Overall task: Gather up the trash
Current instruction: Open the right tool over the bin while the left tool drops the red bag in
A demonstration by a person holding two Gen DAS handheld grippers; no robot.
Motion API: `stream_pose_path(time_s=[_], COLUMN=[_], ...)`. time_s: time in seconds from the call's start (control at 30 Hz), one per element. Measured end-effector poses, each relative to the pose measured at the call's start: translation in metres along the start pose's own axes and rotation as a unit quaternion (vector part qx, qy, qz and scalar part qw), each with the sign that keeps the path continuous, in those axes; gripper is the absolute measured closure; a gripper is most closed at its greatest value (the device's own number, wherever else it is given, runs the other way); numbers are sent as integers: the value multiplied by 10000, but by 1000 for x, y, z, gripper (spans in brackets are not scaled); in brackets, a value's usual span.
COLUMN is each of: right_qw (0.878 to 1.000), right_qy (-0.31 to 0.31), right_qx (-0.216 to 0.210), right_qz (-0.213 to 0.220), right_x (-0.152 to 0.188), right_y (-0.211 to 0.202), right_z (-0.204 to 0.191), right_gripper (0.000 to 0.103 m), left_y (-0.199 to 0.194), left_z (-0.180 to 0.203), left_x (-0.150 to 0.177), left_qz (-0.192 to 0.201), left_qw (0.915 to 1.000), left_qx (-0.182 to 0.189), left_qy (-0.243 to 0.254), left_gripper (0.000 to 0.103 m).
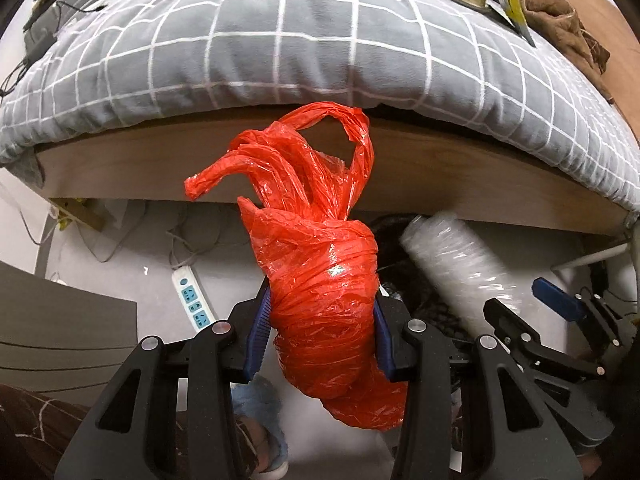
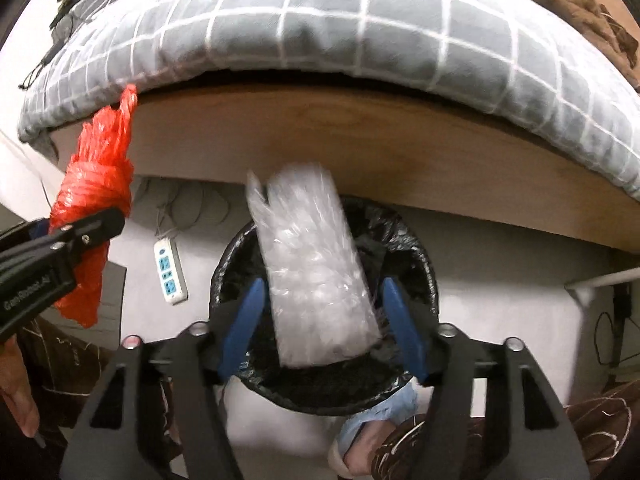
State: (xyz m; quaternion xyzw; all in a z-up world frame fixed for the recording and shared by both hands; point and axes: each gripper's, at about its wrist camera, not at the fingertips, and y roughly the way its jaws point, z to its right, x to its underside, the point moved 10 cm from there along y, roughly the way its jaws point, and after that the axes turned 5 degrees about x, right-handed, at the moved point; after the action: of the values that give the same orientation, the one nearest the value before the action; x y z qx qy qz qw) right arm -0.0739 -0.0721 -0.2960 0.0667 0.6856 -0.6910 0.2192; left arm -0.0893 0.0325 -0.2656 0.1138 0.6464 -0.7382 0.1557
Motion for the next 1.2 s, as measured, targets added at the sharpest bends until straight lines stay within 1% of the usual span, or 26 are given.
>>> stream_pose_path(time_s=[0.07,0.17,0.23,0.3,0.47,0.87,0.93,1.0,1.1,1.17,1.2], right_qw=[9999,9994,9987,9981,9967,9897,9882,9876,9868,9866,9867], right_qy=[59,157,236,317,488,969,1111,1256,1330,1349,1363], right_qx=[116,257,402,479,627,998,994,883,839,828,792], right_qz=[104,158,200,225,182,343,346,328,375,392,392], right_x=[-4,-4,-4,-5,4,16,18,17,10,8,6], right_y=[-8,-12,-16,-17,-20,-46,-48,-48,-48,-48,-47], right_z=[13,27,43,55,81,147,155,157,156,154,151], right_gripper=[25,15,10,9,8,8,8,8,8,8,8], left_y=[3,7,10,12,13,16,16,17,16,15,14], left_z=[3,16,26,39,67,131,138,142,140,136,134], left_x=[-1,2,3,5,7,13,16,17,18,17,16], left_qz=[-33,-119,-163,-185,-231,-327,-334,-315,-247,-225,-221], left_qw=[10000,9998,9995,9990,9980,9937,9929,9927,9932,9944,9948], left_qx=[31,90,129,183,314,618,674,681,616,557,562], left_qy=[49,147,246,363,506,874,925,949,958,865,820], left_gripper=[61,61,61,61,61,61,61,60,55,43,40])
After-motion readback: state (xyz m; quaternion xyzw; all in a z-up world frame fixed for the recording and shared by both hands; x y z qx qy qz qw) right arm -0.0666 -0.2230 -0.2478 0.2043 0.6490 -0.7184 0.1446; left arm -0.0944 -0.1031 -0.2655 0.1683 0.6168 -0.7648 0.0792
